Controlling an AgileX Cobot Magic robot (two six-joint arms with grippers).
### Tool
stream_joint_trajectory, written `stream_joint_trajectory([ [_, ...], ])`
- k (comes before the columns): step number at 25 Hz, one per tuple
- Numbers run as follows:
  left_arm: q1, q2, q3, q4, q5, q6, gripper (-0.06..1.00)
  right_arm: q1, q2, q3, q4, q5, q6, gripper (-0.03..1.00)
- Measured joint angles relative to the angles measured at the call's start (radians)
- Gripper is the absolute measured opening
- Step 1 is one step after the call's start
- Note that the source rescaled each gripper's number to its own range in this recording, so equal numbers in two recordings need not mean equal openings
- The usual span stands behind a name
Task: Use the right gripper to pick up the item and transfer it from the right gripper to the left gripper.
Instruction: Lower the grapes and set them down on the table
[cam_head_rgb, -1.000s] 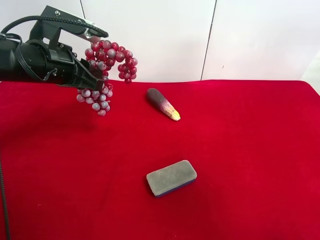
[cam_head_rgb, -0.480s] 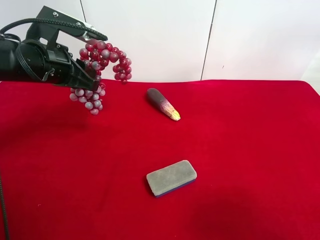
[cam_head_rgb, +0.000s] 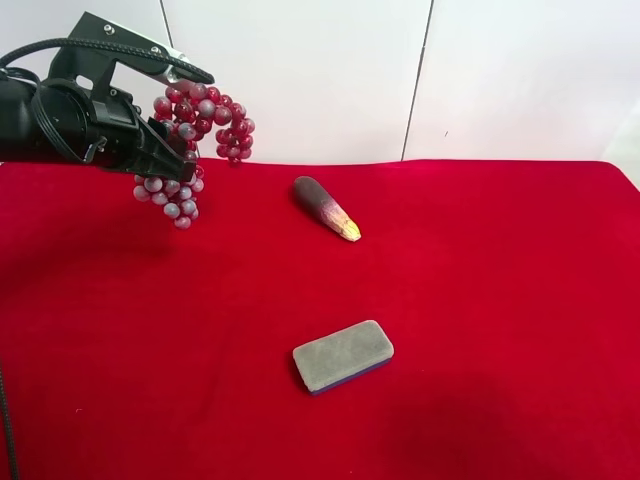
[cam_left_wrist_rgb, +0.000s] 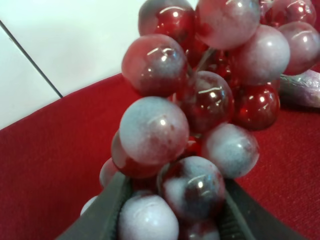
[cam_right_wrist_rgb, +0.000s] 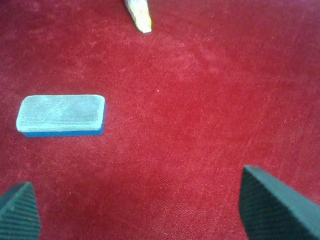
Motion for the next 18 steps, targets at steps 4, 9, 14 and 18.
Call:
stream_joint_trajectory([
  [4,0.000,0.000,0.000,0.000,0.000,0.004,0.01,0.000,0.000,0.000,-0.001,0.000,0.000,0.71],
  [9,0.000,0.000,0.000,-0.001,0.067,-0.056,0.01,0.000,0.000,0.000,-0.001,0.000,0.000,0.71],
  [14,0.000,0.000,0.000,-0.001,0.060,-0.071,0.01,0.000,0.000,0.000,-0.001,0.000,0.000,0.71],
  [18,0.000,0.000,0.000,-0.001,0.060,-0.071,0.01,0.000,0.000,0.000,-0.001,0.000,0.000,0.71],
])
